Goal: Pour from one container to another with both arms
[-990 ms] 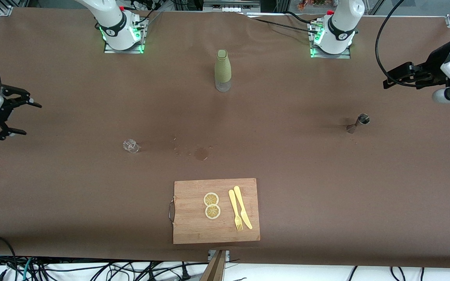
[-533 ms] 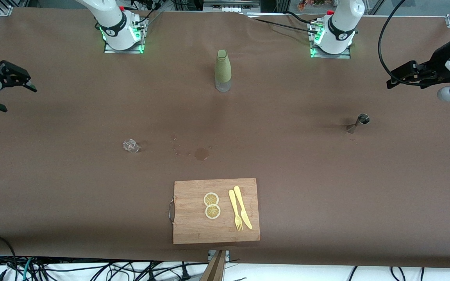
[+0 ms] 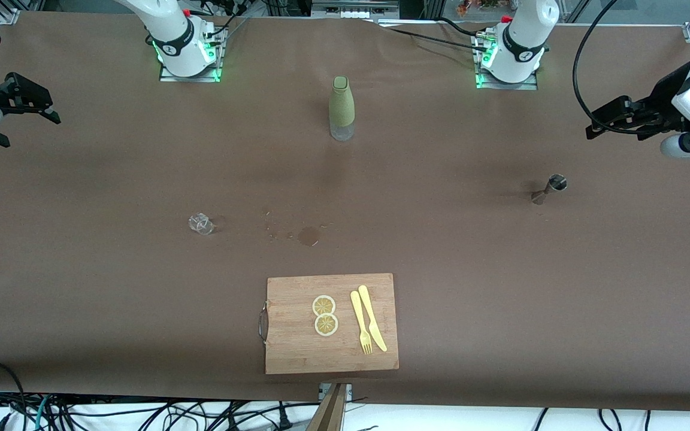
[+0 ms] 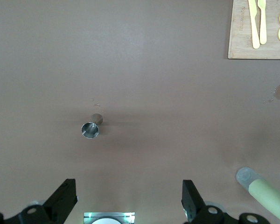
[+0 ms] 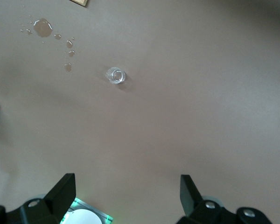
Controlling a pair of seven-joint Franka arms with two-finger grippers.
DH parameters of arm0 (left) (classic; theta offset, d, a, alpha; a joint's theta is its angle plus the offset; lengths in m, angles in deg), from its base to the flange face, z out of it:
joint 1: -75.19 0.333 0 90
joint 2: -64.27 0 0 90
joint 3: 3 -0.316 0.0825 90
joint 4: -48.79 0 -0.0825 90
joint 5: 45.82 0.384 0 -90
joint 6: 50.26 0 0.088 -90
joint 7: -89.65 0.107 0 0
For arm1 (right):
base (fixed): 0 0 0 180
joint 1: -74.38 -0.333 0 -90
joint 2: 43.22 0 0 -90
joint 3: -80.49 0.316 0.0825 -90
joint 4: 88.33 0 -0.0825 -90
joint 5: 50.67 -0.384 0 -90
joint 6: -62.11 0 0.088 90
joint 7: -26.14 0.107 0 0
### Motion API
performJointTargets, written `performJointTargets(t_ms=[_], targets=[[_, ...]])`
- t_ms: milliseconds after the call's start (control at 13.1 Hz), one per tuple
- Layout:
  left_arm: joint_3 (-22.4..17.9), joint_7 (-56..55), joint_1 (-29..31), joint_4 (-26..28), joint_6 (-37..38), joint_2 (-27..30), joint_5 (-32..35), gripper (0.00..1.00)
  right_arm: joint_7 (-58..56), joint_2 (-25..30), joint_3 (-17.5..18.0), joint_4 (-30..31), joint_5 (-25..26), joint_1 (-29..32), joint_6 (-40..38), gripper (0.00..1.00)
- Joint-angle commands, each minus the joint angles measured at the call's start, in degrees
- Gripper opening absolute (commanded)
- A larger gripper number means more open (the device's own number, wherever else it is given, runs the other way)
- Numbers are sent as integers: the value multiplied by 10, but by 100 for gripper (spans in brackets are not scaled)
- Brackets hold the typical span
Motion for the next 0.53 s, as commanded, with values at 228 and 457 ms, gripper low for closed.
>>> performJointTargets(t_ms=[228,457], targets=[[22,18,7,1,-8,1,33,100,14,6,5,-9,43,-2,-4,99],[22,19,6,1,-8,1,33,100,29,5,5,-15,51,-2,-4,99]])
